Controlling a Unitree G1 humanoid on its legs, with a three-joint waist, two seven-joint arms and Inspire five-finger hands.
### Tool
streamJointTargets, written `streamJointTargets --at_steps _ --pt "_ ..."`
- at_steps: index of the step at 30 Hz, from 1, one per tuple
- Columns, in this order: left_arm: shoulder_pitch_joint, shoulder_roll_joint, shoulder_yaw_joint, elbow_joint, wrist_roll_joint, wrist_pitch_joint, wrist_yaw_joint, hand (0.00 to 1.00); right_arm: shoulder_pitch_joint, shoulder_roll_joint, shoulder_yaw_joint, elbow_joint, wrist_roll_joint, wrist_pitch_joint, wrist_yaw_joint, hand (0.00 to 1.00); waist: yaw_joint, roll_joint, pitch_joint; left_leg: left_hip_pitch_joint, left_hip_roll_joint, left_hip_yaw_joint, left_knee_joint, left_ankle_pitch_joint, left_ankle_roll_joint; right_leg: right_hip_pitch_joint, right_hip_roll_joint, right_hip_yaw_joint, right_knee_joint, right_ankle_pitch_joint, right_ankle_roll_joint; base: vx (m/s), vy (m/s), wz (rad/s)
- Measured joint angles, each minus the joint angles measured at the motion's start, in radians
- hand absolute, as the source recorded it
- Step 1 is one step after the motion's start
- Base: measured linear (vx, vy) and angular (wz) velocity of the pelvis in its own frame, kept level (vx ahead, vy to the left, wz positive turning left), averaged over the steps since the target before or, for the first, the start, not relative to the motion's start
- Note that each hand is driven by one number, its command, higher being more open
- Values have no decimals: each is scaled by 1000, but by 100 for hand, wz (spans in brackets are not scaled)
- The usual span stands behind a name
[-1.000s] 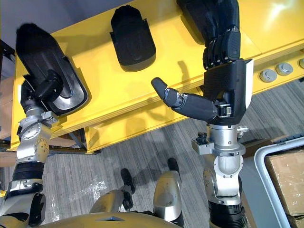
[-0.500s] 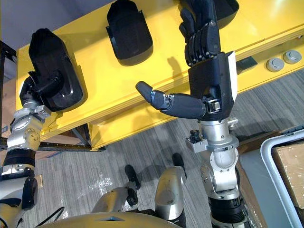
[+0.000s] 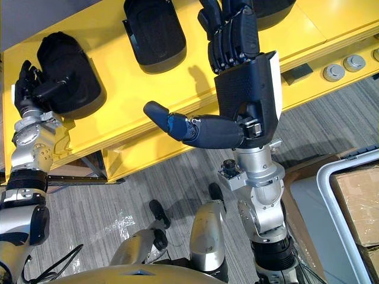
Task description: Walk over and take three plastic housings, then place them on the shelf
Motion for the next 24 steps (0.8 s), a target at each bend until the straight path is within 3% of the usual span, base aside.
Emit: streamJointTargets --at_steps 4,7,12,18,24 --pt "6 -17 -26 25 -31 -15 0 100 37 13 -7 10 1 -2 29 100 -2 -6 -2 49 4 -6 -5 -5 1 77 1 -16 -53 10 6 61 -11 0" --pt "10 -41 -48 -10 -29 -18 -10 100 40 34 -8 73 -1 -5 40 100 7 -29 -19 65 4 -15 -5 -9 0 119 5 -32 -101 28 3 40 -3 7" --pt "92 -66 -81 -243 89 -17 27 100 62 57 5 170 -19 -5 36 100 17 -71 -75 84 11 -45 -6 -9 0 189 7 -74 -164 45 0 45 -10 15" --pt "232 -101 -70 -509 307 -20 156 100 79 59 93 190 -68 -5 8 100 55 -62 -181 98 18 -89 -8 -12 -5 249 10 -125 -203 46 -2 21 -10 19" --pt "483 -235 -46 -782 408 -64 215 100 113 88 150 258 -123 18 -63 100 111 -64 -247 102 21 -142 -12 -7 -8 288 10 -184 -207 34 -24 -49 -1 26"
